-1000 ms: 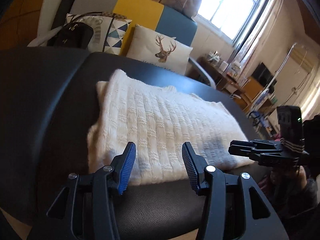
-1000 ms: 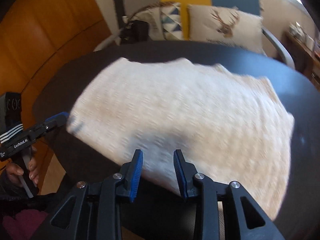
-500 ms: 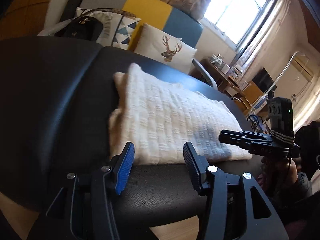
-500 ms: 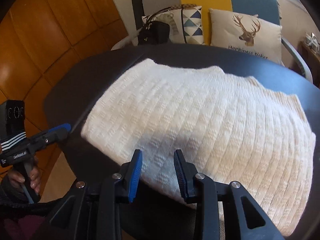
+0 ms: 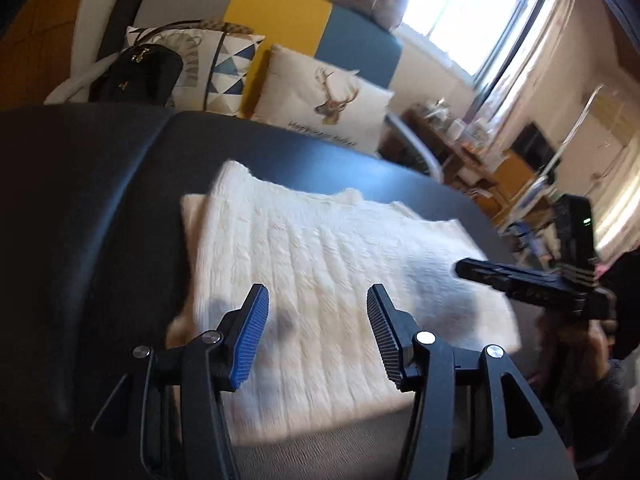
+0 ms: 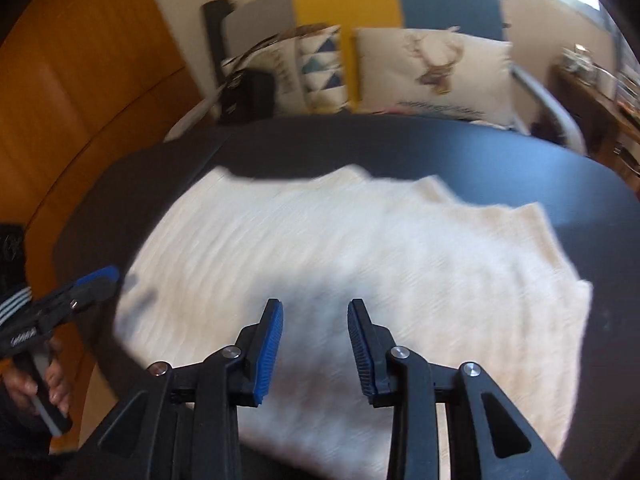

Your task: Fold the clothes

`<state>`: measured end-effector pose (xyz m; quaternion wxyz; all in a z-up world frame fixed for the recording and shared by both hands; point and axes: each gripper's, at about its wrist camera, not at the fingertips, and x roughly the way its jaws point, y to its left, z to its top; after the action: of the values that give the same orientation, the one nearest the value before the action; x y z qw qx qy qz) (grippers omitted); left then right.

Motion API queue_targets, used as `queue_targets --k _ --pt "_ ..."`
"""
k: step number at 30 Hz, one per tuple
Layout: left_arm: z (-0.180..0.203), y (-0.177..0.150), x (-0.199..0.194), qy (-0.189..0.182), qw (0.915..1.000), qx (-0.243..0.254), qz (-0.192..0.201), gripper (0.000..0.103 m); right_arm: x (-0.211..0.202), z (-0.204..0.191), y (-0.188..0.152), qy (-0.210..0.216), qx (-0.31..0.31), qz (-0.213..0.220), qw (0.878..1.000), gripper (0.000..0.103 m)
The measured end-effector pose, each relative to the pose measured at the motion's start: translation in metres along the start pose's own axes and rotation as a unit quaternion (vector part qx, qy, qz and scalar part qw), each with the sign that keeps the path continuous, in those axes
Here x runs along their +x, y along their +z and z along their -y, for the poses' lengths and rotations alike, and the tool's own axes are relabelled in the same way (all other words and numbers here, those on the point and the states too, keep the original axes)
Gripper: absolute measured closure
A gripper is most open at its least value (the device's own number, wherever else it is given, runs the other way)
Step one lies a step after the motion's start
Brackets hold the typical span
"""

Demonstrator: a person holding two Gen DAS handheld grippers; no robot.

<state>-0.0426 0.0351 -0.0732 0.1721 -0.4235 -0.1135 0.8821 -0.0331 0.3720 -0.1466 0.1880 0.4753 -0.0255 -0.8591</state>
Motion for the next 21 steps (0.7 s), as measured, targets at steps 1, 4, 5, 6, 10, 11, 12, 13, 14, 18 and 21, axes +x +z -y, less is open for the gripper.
queue_targets --k 1,4,5,6,10,11,12,13,14,18,21 --pt "0.001 0.004 0.015 0.021 0.9997 0.005 -0.013 0.048 0.006 0.011 0.005 -0.013 0.014 -0.004 1.000 0.069" --pt "-0.015 -0.001 0.045 0.052 0.9966 -0.020 -0.060 0.049 0.039 0.035 0.003 -0.016 0.041 -0.054 0.998 0.068" --pt "-0.019 -0.002 0.044 0.042 0.9972 -0.029 -0.054 0.049 0.038 0.038 0.004 -0.003 0.044 -0.046 0.998 0.068" --pt "-0.018 0.002 0.037 0.028 0.9982 -0.028 -0.045 0.049 0.034 0.040 0.006 0.011 0.046 -0.035 0.998 0.068" --pt "-0.005 0.032 0.020 0.011 0.9999 0.011 0.004 0.048 0.007 0.067 0.024 -0.002 0.071 0.010 0.997 0.068" --pt "-0.004 0.038 0.023 0.015 0.9997 0.019 0.006 0.048 0.003 0.079 0.028 -0.016 0.082 0.015 0.996 0.068" --pt "-0.004 0.044 0.031 0.022 0.9995 0.024 0.000 0.048 0.001 0.092 0.031 -0.027 0.095 0.018 0.995 0.068" --pt "-0.005 0.050 0.039 0.029 0.9991 0.030 -0.006 0.048 0.001 0.106 0.033 -0.035 0.111 0.017 0.993 0.067" --pt "-0.004 0.055 0.049 0.035 0.9987 0.033 -0.018 0.048 0.001 0.121 0.035 -0.043 0.126 0.016 0.991 0.066" --pt "-0.015 0.051 0.085 0.073 0.9941 0.044 -0.068 0.048 0.003 0.161 0.035 -0.012 0.176 0.024 0.984 0.063" --pt "-0.017 0.042 0.083 0.069 0.9948 0.040 -0.063 0.048 0.011 0.176 0.039 0.010 0.191 0.005 0.981 0.062"
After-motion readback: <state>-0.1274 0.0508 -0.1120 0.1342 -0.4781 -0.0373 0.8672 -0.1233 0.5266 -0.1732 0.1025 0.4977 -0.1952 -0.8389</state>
